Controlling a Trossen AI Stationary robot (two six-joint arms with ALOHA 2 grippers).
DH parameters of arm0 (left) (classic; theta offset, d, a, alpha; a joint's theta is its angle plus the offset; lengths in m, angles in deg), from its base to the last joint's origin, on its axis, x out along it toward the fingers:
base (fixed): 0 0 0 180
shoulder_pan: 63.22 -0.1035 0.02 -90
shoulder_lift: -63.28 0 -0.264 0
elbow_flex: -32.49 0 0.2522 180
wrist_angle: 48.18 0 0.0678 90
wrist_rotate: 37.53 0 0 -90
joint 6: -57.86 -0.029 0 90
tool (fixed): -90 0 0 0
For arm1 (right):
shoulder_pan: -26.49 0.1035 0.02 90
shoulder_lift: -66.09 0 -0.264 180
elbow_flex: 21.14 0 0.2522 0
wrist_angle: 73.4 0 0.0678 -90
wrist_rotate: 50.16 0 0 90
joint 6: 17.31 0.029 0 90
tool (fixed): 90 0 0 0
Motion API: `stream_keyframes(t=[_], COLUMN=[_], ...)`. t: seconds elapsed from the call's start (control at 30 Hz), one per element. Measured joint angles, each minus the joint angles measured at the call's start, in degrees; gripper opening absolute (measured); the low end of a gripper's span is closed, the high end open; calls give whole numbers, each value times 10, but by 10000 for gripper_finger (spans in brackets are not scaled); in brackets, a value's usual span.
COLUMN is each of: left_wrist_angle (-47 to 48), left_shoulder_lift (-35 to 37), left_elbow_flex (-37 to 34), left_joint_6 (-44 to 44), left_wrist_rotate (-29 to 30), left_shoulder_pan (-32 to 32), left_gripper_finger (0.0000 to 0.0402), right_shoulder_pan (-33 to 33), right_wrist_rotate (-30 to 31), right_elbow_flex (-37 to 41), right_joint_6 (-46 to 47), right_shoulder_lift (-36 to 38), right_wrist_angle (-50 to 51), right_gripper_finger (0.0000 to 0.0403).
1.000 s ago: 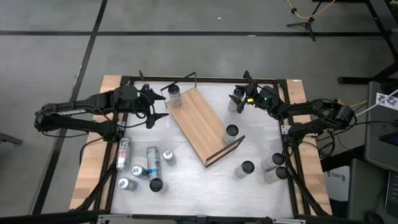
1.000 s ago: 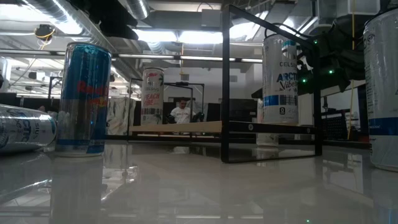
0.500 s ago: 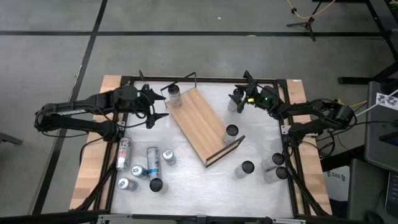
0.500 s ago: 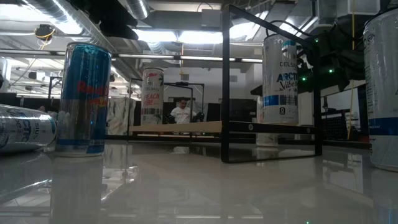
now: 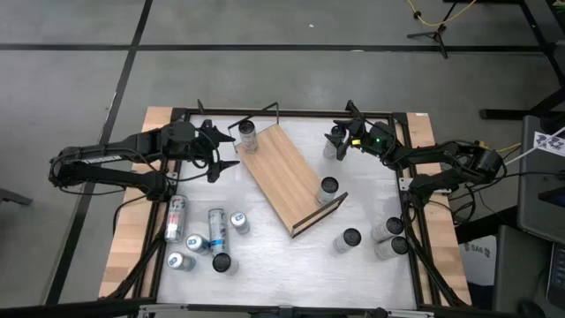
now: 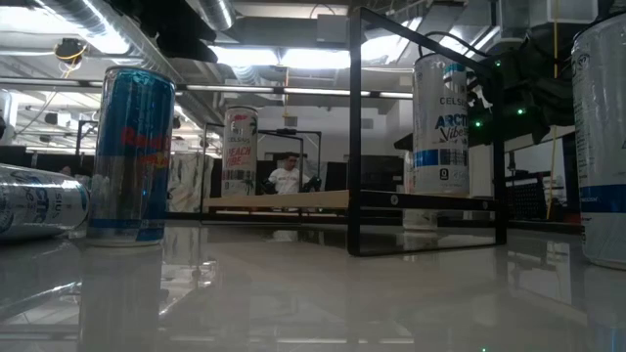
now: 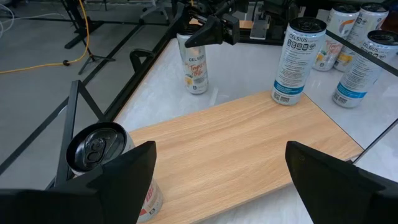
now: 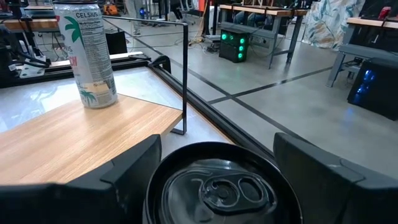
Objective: Place canned beverage on shelf
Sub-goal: Put the top white-orange soda can on the shelf
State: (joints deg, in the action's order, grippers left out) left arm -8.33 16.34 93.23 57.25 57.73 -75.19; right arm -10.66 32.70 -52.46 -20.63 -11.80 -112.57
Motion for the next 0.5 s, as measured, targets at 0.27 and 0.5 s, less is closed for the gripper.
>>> stream_keyframes(t=[0.27,0.5], left_wrist_angle=[0,0], left_shoulder_lift=[0,0], left_elbow_flex=[0,0], left_joint_6=[0,0], left_wrist_rotate=[0,0], left_shoulder_pan=[0,0], left_gripper_finger=[350,350], right_shoulder_pan=[0,0], right_wrist_rotate=[0,0], right_elbow_flex=[0,0], right_joint_6=[0,0], right_shoulder_lift=[0,13], right_wrist_angle=[-27,-42], right_gripper_finger=[305,305])
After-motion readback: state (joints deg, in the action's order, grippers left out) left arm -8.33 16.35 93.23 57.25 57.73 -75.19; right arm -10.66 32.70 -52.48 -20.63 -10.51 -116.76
